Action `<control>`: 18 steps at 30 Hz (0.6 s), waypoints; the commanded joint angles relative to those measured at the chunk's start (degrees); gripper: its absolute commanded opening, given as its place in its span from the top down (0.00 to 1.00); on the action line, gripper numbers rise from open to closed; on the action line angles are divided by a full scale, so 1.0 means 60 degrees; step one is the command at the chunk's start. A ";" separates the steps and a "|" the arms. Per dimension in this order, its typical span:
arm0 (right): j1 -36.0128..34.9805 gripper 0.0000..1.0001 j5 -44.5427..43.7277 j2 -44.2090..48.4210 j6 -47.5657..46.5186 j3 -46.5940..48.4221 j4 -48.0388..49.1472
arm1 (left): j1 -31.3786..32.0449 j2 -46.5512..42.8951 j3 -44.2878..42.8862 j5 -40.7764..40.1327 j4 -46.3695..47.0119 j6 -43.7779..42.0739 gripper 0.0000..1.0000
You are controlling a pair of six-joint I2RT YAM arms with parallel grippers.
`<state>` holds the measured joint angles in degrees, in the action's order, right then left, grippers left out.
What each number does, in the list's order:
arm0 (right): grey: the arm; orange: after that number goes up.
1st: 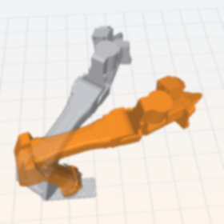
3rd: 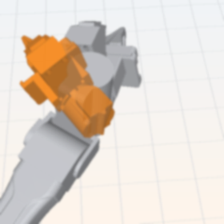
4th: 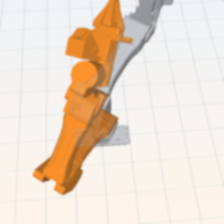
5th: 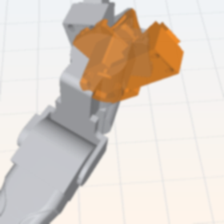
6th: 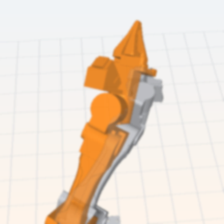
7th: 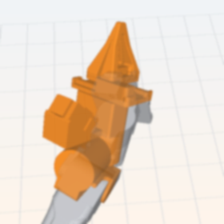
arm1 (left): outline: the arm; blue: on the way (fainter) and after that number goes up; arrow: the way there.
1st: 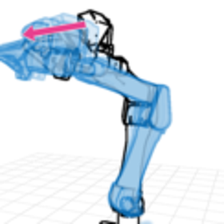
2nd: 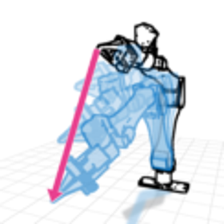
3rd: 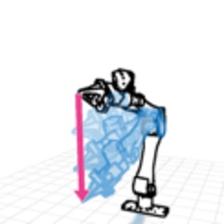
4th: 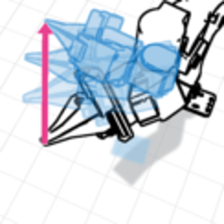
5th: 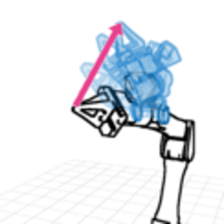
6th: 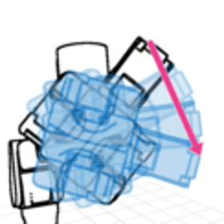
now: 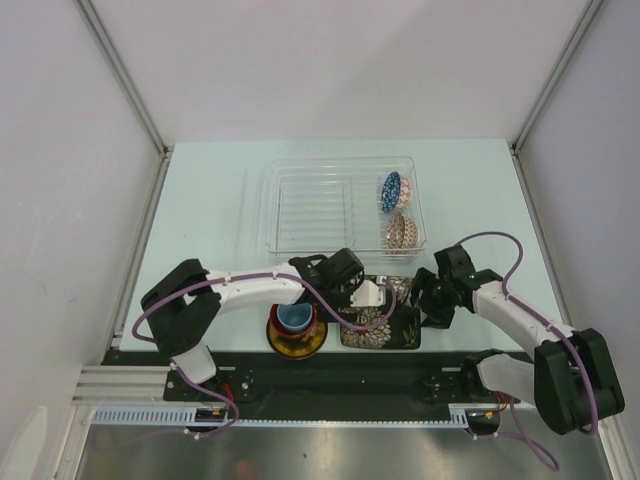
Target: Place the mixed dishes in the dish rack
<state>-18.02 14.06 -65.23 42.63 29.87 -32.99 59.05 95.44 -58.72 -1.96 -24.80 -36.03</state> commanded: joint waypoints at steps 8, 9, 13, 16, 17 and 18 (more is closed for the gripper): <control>0.0059 0.25 0.0716 -0.0129 0.0072 -0.0158 0.0853 | 0.0676 0.1202 -0.0979 0.0499 0.0265 0.0190 0.00; 0.0059 0.26 0.0848 -0.0100 0.0145 -0.0217 0.0971 | 0.0720 0.1261 -0.1038 0.0531 0.0295 0.0248 0.00; 0.0001 0.28 0.2222 0.0266 0.0554 -0.0422 0.1952 | 0.0852 0.1496 -0.1258 0.0590 0.0368 0.0278 0.00; -0.0043 0.33 0.2634 0.1172 0.0833 -0.0408 0.2100 | 0.0925 0.1540 -0.1302 0.0590 0.0441 0.0278 0.01; -0.0101 0.33 0.2694 0.1537 0.1066 -0.0379 0.2115 | 0.0926 0.1525 -0.1317 0.0590 0.0470 0.0292 0.00; -0.0116 0.33 0.2782 0.2135 0.1141 -0.0364 0.2159 | 0.0940 0.1554 -0.1317 0.0619 0.0485 0.0336 0.00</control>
<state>-17.06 17.72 -61.34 42.81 26.61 -28.56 62.33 102.63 -64.62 -2.26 -29.63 -36.10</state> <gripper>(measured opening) 0.685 0.995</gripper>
